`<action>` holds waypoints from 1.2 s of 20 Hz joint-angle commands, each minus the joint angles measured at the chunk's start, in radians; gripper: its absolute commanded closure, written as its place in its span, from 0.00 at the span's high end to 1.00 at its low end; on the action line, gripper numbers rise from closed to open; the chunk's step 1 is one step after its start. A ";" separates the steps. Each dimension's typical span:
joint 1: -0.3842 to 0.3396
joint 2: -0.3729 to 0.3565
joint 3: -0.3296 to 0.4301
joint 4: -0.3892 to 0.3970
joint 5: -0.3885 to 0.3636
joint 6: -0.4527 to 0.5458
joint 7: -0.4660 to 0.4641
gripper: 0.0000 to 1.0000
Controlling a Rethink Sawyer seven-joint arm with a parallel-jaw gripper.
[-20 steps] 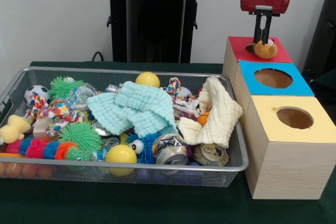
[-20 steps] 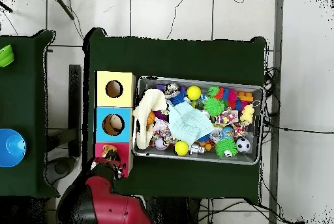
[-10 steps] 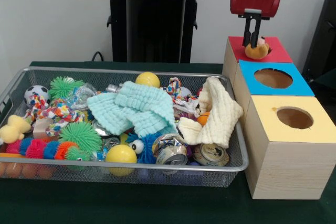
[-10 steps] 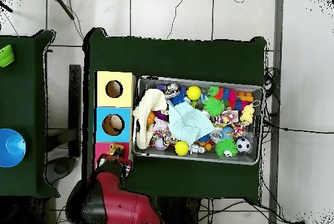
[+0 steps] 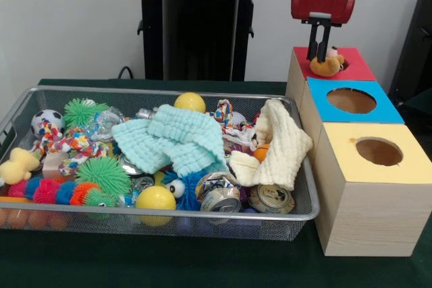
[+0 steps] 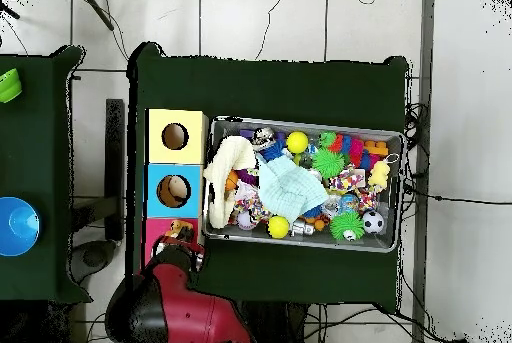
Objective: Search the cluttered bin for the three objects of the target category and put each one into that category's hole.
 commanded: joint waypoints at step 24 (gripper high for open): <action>-0.065 0.000 0.202 0.085 -0.064 0.161 0.164 0.00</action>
